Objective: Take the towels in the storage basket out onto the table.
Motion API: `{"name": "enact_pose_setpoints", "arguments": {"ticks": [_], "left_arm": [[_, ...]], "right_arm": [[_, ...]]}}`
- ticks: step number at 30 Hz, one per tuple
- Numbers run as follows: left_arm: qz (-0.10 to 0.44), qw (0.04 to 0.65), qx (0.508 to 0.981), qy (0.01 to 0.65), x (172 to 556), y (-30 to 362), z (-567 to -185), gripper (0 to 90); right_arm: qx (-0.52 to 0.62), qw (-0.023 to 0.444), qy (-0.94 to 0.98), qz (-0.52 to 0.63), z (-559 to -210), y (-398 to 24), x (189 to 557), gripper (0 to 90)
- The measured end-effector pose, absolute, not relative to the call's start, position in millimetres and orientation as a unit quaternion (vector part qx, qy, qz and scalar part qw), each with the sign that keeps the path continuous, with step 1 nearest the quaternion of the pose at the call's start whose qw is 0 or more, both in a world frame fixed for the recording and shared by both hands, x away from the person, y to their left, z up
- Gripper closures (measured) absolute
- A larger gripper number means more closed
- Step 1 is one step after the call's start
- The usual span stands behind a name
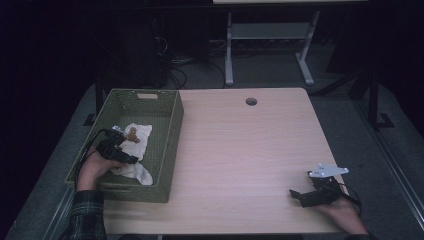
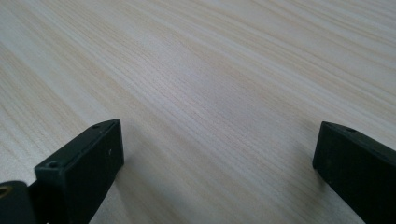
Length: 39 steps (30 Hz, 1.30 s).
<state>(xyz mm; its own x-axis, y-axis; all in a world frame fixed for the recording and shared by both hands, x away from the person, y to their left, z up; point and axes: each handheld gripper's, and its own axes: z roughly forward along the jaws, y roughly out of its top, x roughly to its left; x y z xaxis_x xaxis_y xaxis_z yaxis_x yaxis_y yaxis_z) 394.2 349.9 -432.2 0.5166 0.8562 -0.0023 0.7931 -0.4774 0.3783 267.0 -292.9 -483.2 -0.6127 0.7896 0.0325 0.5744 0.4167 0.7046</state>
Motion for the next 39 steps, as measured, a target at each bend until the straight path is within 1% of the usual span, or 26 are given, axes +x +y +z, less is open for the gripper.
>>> {"name": "enact_pose_setpoints", "arguments": {"ticks": [1,2,3,4,5,6,7,8,9,10,12,13,14,18,25,30,31,39], "left_arm": [[0.092,0.166,0.854,0.484,394.0,350.2,-432.1,17.8],[0.088,0.163,0.854,0.487,393.5,350.2,-431.7,22.7],[0.089,0.160,0.852,0.490,392.6,350.6,-429.7,32.5],[0.089,0.160,0.852,0.490,392.6,350.6,-429.7,39.7],[0.091,0.158,0.854,0.488,392.0,351.2,-428.5,39.7],[0.093,0.157,0.853,0.489,391.5,351.6,-427.5,46.1],[0.094,0.156,0.853,0.489,391.1,352.0,-426.2,57.1],[0.096,0.158,0.851,0.491,390.5,352.0,-424.9,57.1],[0.096,0.164,0.850,0.491,389.9,353.0,-421.7,66.9],[0.096,0.164,0.850,0.491,389.9,353.0,-421.7,69.3],[0.098,0.177,0.846,0.493,389.2,354.1,-418.3,70.9],[0.101,0.198,0.841,0.494,388.3,355.0,-414.2,72.2],[0.101,0.198,0.841,0.494,388.3,355.0,-414.2,72.6],[0.110,0.250,0.830,0.487,386.1,357.8,-405.4,73.0],[0.123,0.313,0.811,0.479,382.2,361.5,-392.4,73.4],[0.132,0.361,0.793,0.473,376.8,365.3,-379.4,73.5],[0.134,0.380,0.784,0.471,374.6,365.5,-374.3,73.5],[0.150,0.421,0.769,0.457,368.7,361.9,-357.4,73.6]], "right_arm": [[0.412,0.154,0.827,0.349,-483.2,-292.9,267.0,1.5],[0.412,0.154,0.827,0.349,-483.2,-292.9,267.1,1.5],[0.411,0.155,0.828,0.349,-483.2,-293.0,267.1,1.5],[0.411,0.155,0.828,0.349,-483.2,-293.0,267.1,1.5],[0.412,0.154,0.827,0.349,-483.2,-292.9,267.0,1.5],[0.412,0.154,0.827,0.349,-483.2,-292.9,267.1,1.5],[0.412,0.155,0.827,0.349,-483.2,-292.9,267.1,1.5],[0.412,0.155,0.827,0.349,-483.2,-292.9,267.1,1.5],[0.412,0.154,0.827,0.349,-483.2,-292.9,267.1,1.5],[0.412,0.154,0.827,0.349,-483.2,-292.9,267.1,1.5],[0.412,0.154,0.827,0.349,-483.2,-292.9,267.1,1.5],[0.412,0.155,0.828,0.349,-483.2,-293.0,267.1,1.5],[0.412,0.155,0.828,0.349,-483.2,-293.0,267.1,1.5],[0.411,0.155,0.828,0.349,-483.2,-293.1,267.2,1.5],[0.411,0.155,0.828,0.349,-483.2,-293.1,267.2,1.5],[0.412,0.155,0.828,0.349,-483.1,-293.1,267.2,1.5],[0.411,0.155,0.828,0.349,-483.2,-293.1,267.3,1.5],[0.412,0.155,0.828,0.349,-483.2,-293.1,267.2,1.5]]}}
